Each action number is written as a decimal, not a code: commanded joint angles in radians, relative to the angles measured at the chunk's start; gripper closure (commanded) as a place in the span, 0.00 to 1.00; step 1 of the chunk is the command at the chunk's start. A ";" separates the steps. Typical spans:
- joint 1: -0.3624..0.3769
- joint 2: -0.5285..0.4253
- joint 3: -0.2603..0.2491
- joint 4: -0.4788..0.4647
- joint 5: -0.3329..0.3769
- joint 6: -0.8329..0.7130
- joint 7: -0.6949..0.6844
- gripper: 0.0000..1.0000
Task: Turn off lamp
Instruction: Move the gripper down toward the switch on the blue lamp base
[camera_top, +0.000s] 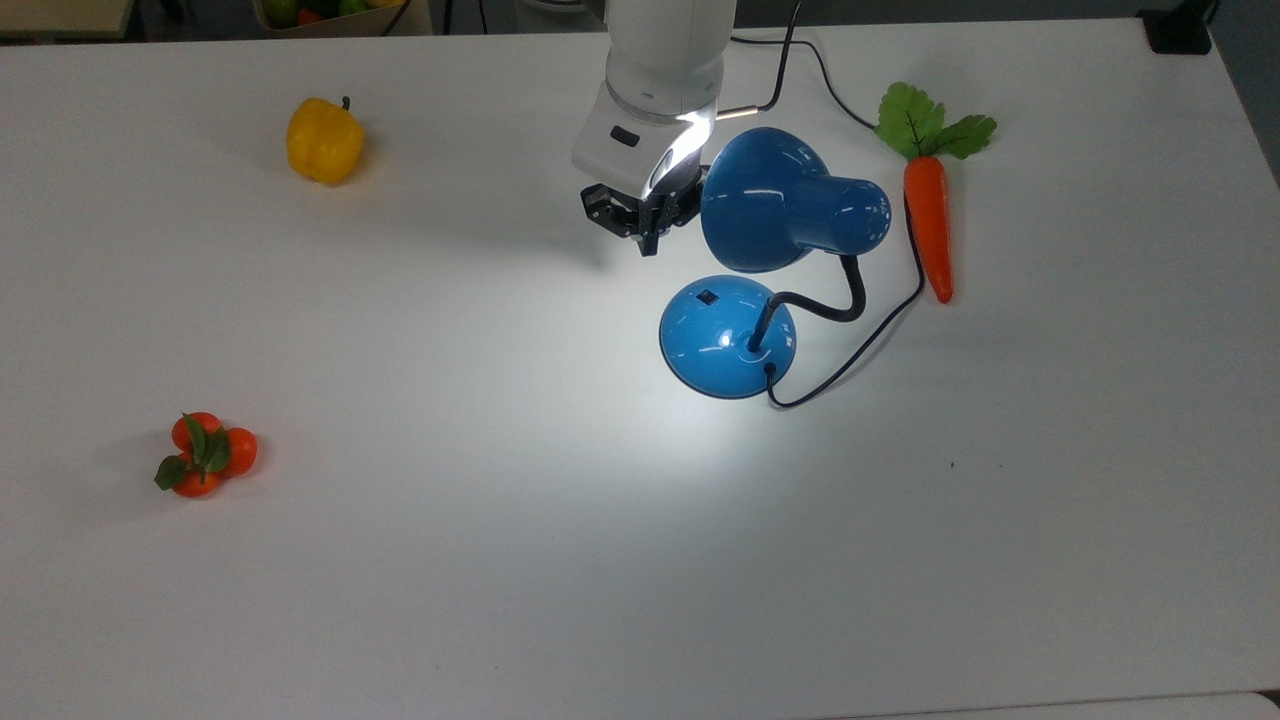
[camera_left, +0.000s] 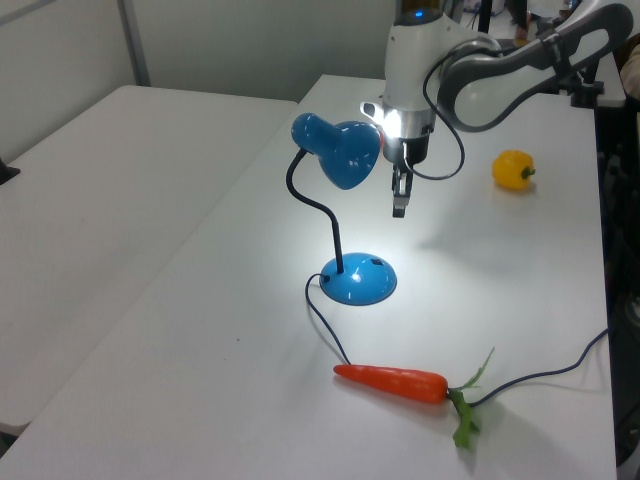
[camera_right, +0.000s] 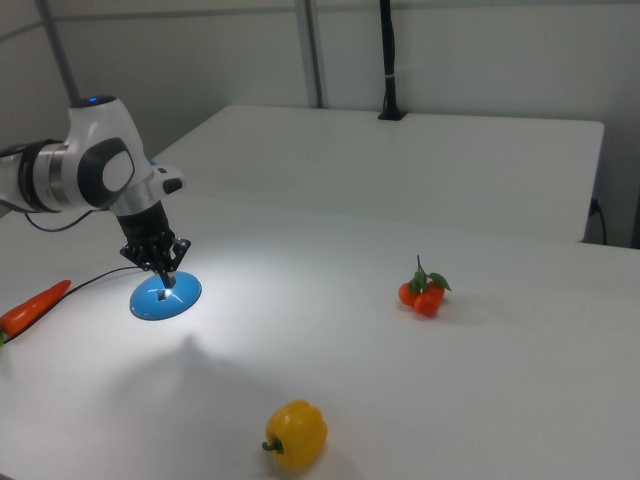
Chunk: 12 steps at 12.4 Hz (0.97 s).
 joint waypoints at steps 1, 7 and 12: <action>0.028 -0.006 -0.008 -0.082 -0.013 0.110 -0.020 1.00; 0.022 -0.009 0.003 -0.202 -0.008 0.319 -0.047 1.00; 0.010 -0.011 0.034 -0.225 0.003 0.423 -0.046 1.00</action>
